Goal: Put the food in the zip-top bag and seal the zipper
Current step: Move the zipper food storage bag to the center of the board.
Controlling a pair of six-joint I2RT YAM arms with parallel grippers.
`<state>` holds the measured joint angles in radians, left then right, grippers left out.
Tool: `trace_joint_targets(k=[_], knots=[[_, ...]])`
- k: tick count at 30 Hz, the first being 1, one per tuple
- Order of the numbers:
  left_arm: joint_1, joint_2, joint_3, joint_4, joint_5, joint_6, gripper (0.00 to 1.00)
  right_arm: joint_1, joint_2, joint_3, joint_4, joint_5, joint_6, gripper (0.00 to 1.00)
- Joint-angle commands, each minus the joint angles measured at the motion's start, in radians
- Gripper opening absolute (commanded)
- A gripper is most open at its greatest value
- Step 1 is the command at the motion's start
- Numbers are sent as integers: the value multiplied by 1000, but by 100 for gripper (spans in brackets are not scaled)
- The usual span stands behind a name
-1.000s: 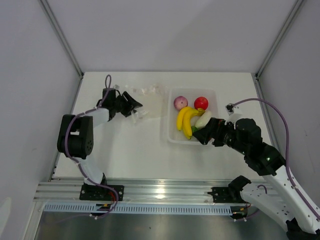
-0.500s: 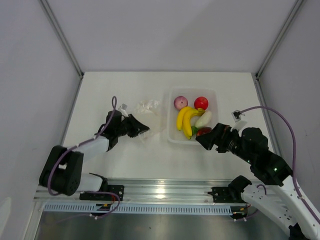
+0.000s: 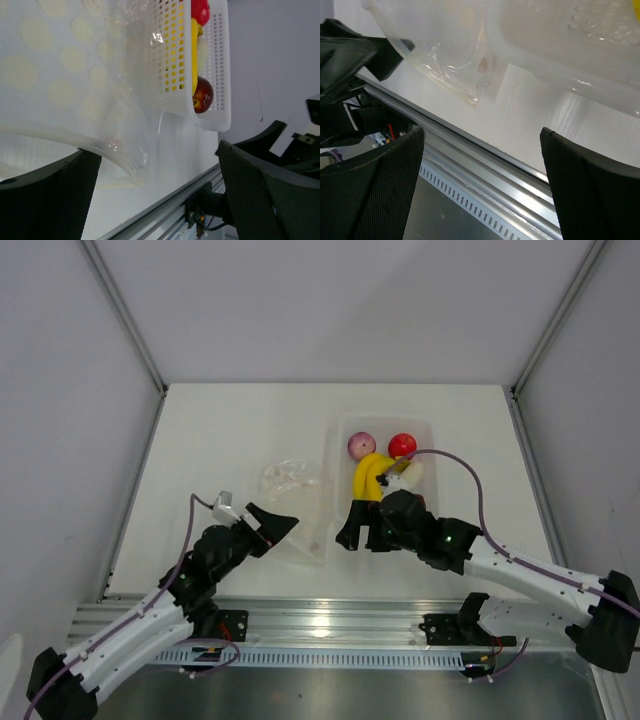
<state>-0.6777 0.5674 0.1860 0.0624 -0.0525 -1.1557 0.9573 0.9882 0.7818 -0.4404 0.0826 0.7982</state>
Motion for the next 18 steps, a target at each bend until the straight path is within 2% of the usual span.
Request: trace_joint_targets(k=[1, 4, 8, 14, 18], knots=[[-20, -198, -28, -186, -128, -33, 99, 50, 56, 59, 132, 92, 39, 98], [-22, -379, -7, -372, -153, -3, 100, 73, 99, 57, 167, 105, 68, 97], [-23, -472, 108, -608, -199, 72, 98, 106, 106, 54, 164, 137, 82, 97], [-25, -342, 252, -725, -136, 186, 95, 130, 46, 17, 125, 161, 101, 97], [-23, -241, 345, -796, -152, 247, 95, 130, -3, -13, 98, 171, 124, 98]])
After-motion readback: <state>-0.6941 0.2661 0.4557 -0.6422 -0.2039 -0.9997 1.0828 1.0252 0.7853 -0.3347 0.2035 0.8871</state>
